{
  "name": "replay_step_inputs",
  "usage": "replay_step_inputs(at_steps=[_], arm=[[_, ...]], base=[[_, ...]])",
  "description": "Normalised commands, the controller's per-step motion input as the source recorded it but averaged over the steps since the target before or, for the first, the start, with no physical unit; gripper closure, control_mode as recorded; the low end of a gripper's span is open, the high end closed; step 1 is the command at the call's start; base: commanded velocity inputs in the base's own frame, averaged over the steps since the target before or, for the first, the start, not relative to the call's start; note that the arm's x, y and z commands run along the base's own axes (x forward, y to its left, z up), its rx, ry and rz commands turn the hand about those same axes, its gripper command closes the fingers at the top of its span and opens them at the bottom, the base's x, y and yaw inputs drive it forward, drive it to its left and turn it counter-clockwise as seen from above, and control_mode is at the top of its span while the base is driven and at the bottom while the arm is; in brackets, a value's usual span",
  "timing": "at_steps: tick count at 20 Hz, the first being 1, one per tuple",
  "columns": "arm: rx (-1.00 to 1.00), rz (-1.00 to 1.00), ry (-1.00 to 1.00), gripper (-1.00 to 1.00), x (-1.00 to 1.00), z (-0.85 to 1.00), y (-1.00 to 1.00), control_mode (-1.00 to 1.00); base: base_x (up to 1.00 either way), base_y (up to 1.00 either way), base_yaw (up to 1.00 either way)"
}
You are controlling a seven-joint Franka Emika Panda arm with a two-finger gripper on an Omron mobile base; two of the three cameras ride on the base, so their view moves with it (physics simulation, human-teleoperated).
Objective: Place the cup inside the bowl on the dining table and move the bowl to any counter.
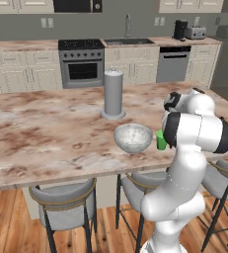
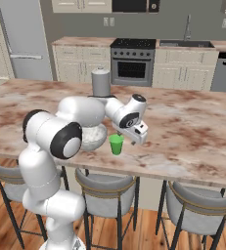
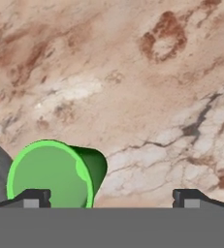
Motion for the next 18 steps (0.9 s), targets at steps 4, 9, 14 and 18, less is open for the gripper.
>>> replay_step_inputs(at_steps=[4,9,14,18], arm=[[0.00,0.00,0.00,-1.00,0.15,0.00,0.02,-1.00],[0.00,0.00,0.00,-1.00,0.11,0.00,0.03,-1.00],[0.00,0.00,0.01,-1.00,0.01,0.00,0.01,-1.00],[0.00,0.00,0.00,-1.00,0.00,-0.02,0.04,-1.00]], base=[[0.00,0.00,0.00],[0.00,0.00,0.00],[0.00,0.00,0.00],[0.00,0.00,0.00]])
